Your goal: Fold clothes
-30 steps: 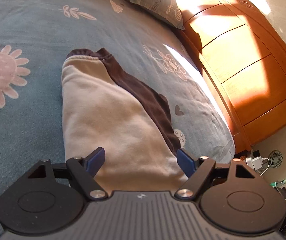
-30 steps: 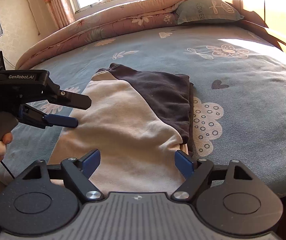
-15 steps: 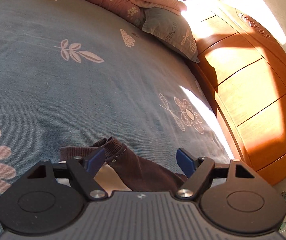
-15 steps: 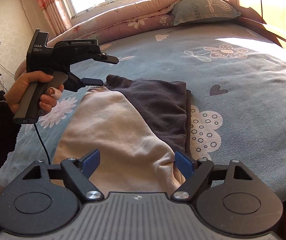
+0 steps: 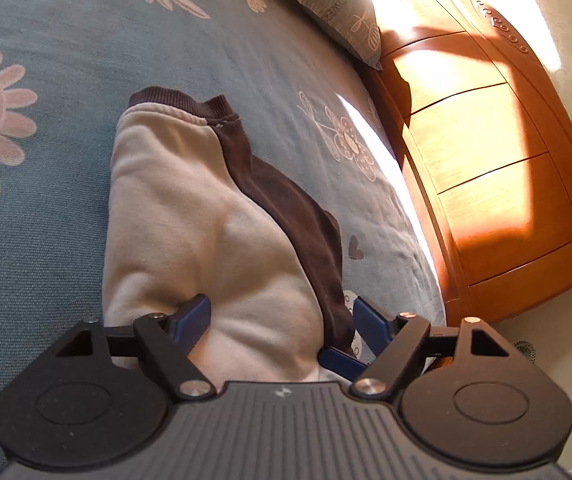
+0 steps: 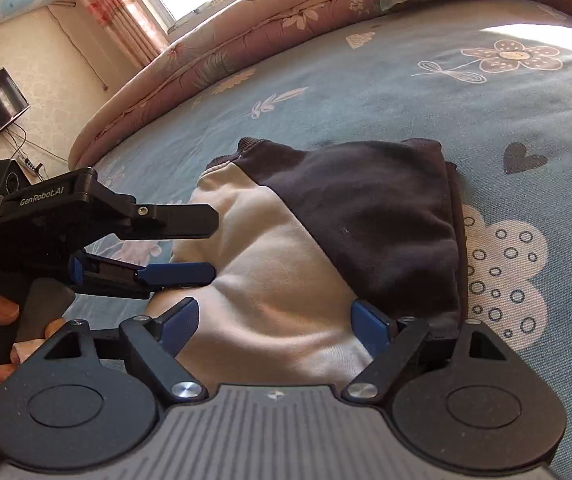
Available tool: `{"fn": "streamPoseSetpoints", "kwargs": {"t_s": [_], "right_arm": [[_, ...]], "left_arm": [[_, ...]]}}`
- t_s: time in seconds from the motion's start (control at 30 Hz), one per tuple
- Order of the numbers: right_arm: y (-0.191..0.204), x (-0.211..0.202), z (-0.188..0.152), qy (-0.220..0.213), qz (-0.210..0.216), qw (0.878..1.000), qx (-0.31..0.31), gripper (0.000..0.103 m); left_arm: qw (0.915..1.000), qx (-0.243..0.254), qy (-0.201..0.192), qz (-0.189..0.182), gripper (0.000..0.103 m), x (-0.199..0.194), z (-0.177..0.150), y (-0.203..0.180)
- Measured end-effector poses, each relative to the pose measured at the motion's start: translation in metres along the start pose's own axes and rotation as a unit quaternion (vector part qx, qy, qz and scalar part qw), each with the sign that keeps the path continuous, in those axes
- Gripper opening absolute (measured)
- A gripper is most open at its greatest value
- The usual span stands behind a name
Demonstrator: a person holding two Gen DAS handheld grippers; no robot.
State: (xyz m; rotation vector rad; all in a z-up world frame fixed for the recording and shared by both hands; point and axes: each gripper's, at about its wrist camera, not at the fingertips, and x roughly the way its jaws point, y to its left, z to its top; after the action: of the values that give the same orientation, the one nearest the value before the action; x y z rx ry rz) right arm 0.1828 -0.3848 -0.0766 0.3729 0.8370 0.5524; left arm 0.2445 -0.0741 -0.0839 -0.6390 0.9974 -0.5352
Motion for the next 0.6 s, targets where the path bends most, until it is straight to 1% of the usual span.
{"fn": "streamPoseSetpoints", "kwargs": {"t_s": [0.07,0.13,0.23,0.33,0.43,0.53,0.6], "right_arm": [[-0.004,-0.011,0.002,-0.006,0.001,1.000,0.010,0.088],[-0.012,-0.029,0.005,-0.026,0.000,0.999,0.021,0.090],[-0.039,-0.044,0.012,-0.038,0.008,0.996,0.075,0.090],[-0.074,-0.045,0.015,-0.034,0.021,0.989,0.141,0.091],[-0.096,-0.038,0.015,-0.022,0.042,0.981,0.187,0.091],[-0.106,-0.028,0.015,-0.007,0.056,0.976,0.211,0.091],[-0.109,-0.019,0.017,0.007,0.047,0.975,0.215,0.091]], "left_arm": [[0.9999,0.011,-0.010,0.000,0.079,-0.011,0.001,-0.006],[0.9996,0.020,-0.020,0.002,0.080,-0.021,0.001,-0.010],[0.9995,0.004,-0.028,0.013,0.081,-0.029,-0.005,0.002],[0.9987,-0.019,-0.030,0.036,0.081,-0.032,-0.012,0.017],[0.9980,-0.039,-0.028,0.042,0.081,-0.035,-0.017,0.031],[0.9974,-0.064,-0.014,0.032,0.082,-0.031,-0.018,0.044],[0.9965,-0.076,-0.005,0.033,0.082,-0.023,-0.018,0.052]]}}
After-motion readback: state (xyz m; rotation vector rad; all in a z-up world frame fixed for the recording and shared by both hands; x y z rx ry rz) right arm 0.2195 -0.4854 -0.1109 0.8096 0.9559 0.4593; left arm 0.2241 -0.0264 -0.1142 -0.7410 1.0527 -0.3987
